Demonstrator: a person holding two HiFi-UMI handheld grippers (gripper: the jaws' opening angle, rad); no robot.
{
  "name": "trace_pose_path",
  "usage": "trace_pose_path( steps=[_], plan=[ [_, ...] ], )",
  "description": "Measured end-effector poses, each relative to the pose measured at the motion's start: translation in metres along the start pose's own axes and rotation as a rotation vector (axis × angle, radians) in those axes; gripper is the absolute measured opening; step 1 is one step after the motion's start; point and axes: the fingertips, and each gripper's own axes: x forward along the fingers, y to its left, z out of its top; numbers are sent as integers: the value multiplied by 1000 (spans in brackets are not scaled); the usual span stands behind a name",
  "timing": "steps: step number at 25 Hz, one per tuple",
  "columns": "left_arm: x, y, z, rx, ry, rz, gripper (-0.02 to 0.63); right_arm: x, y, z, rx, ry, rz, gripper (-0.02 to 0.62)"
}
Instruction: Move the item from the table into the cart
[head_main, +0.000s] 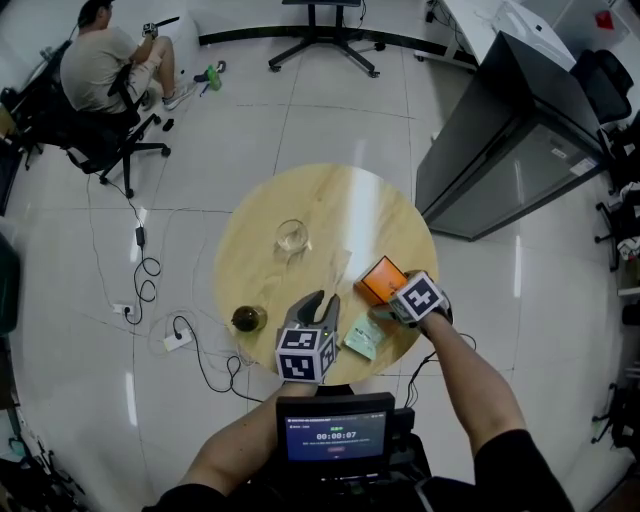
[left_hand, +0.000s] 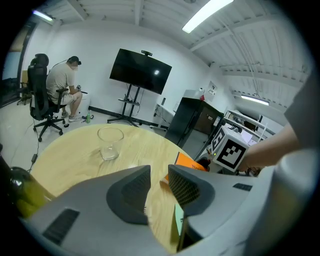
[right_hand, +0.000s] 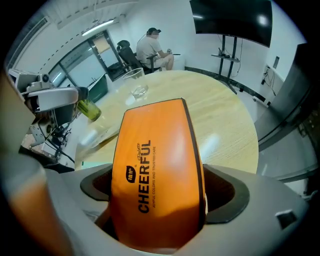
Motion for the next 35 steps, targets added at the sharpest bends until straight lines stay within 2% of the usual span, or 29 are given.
trace_pose_path(
  steps=[7, 16, 19, 24, 27, 30, 32, 35],
  plan=[
    [4, 7, -8, -15, 12, -4, 110, 13, 0, -3, 13, -18, -20, 509],
    [-3, 3, -3, -20, 4, -19, 103, 4, 1, -5, -25, 0, -33, 418],
    [-8, 0, -1, -14, -2, -24, 101, -5, -4, -6, 22, -39, -17, 368],
    [-17, -3, 8, 11, -20, -35, 97, -14, -1, -7, 94, -91, 21, 353],
    [-23, -9, 17, 26, -43, -57, 97, -30, 5, 2, 114, -151, 20, 353],
    [-41, -40, 39, 55, -141, -113, 75, -67, 9, -4, 136, -224, 9, 353],
    [-58, -63, 62, 99, -215, -147, 58, -108, 12, 3, 147, -316, -8, 353],
    [-80, -90, 92, 146, -280, -213, 58, -171, 24, 21, 155, -454, -17, 353]
  ],
)
